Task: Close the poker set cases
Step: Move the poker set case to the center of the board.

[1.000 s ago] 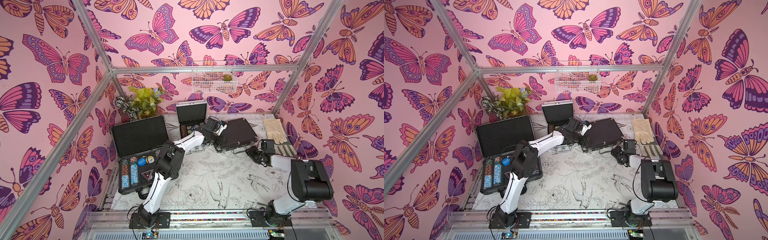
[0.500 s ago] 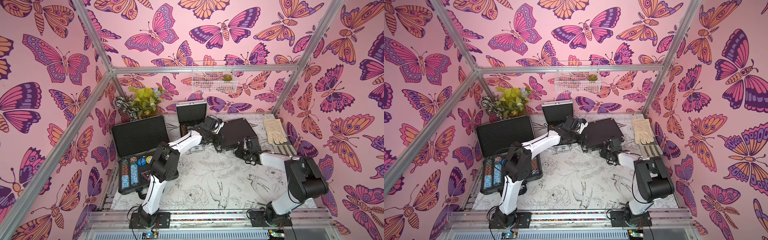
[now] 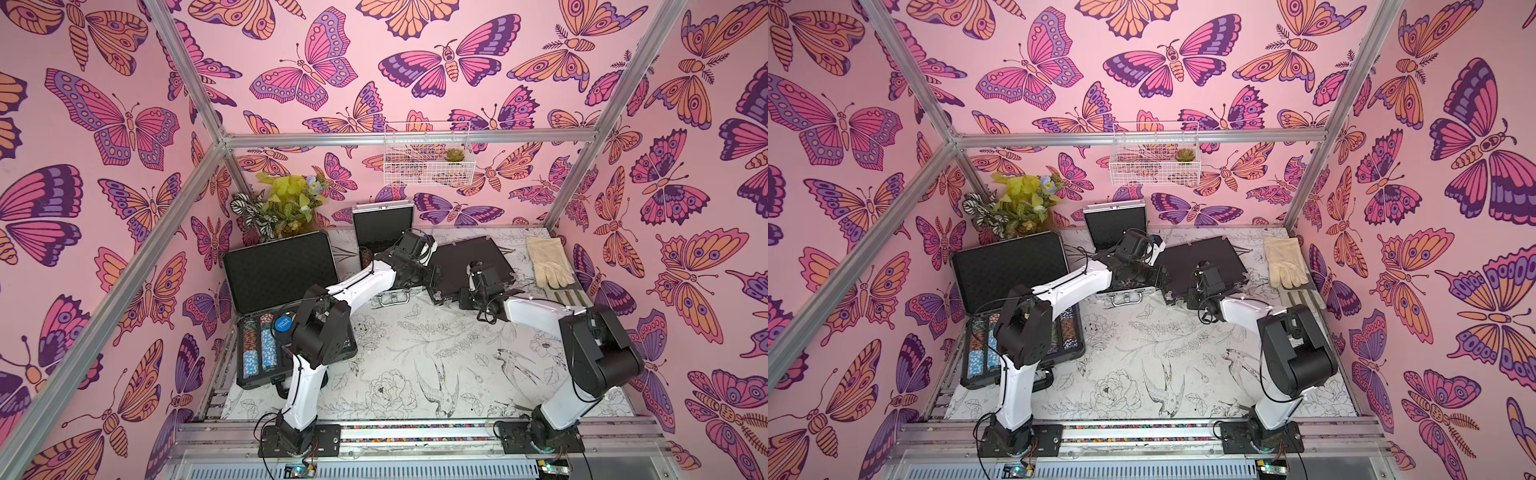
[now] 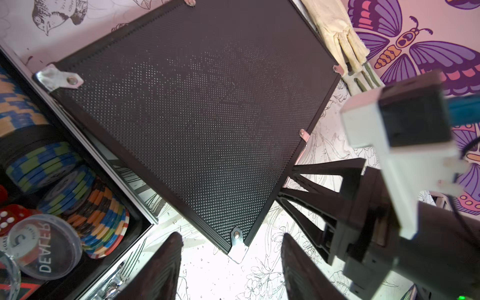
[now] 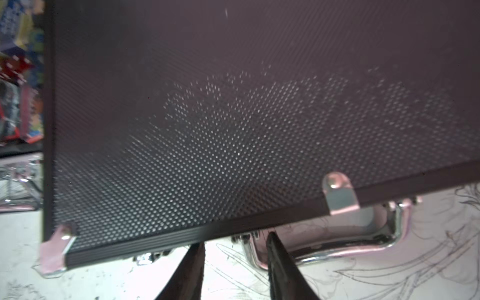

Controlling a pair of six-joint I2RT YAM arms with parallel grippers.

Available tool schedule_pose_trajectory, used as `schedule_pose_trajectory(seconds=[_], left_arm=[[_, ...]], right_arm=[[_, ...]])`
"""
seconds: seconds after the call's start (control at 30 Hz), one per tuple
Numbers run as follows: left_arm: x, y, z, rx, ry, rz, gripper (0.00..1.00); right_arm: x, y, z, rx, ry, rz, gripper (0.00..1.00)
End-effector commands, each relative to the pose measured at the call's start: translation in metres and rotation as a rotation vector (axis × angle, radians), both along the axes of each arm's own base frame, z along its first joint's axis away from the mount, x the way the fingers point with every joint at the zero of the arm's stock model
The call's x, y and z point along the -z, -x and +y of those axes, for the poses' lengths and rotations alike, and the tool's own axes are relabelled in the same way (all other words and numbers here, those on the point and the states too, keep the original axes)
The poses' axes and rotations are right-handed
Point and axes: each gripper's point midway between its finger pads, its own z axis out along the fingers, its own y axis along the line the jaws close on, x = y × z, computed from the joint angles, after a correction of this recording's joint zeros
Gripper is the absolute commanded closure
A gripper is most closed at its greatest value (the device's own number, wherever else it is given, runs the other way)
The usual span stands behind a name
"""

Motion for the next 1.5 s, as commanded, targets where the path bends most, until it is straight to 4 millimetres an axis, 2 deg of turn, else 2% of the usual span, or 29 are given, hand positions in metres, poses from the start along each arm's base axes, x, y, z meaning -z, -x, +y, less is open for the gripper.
schedule_pose_trajectory(seconds=[0.0, 0.2, 0.33, 0.37, 0.47, 0.6, 0.77, 0.9, 1.1, 1.27, 1.47], left_arm=[[-0.011, 0.003, 0.007, -0.009, 0.003, -0.009, 0.38], [-0.01, 0.001, 0.015, -0.019, 0.0, -0.008, 0.38], [-0.011, -0.001, 0.014, -0.016, 0.007, -0.007, 0.38], [-0.012, -0.001, 0.013, -0.014, 0.008, -0.007, 0.38], [-0.012, -0.001, 0.013, -0.013, 0.004, -0.014, 0.38], [-0.01, -0.004, 0.019, -0.023, -0.01, -0.02, 0.38], [-0.007, -0.005, 0.023, -0.029, -0.014, -0.015, 0.38], [-0.009, -0.005, 0.024, -0.031, -0.015, -0.018, 0.38], [-0.006, -0.007, 0.03, -0.046, -0.02, -0.013, 0.38], [-0.007, -0.009, 0.038, -0.068, -0.007, 0.007, 0.38], [-0.01, -0.012, 0.05, -0.098, 0.01, 0.011, 0.38]], right_arm=[[0.012, -0.004, -0.004, -0.009, 0.064, 0.02, 0.59], [0.028, -0.003, -0.005, -0.006, 0.082, 0.056, 0.59], [0.032, -0.009, -0.003, 0.0, 0.087, 0.071, 0.59], [0.034, -0.01, -0.003, 0.001, 0.087, 0.079, 0.62], [0.04, -0.012, 0.0, 0.009, 0.075, 0.107, 0.78], [0.045, -0.013, -0.004, 0.057, 0.083, 0.125, 0.82], [0.042, -0.016, -0.026, 0.184, 0.089, 0.098, 0.86], [0.041, -0.025, -0.042, 0.283, 0.06, 0.115, 0.86], [0.043, -0.049, -0.041, 0.32, 0.047, 0.119, 0.86], [0.039, -0.068, -0.039, 0.282, 0.045, 0.12, 0.81], [0.029, -0.085, -0.052, 0.23, 0.077, 0.128, 0.8]])
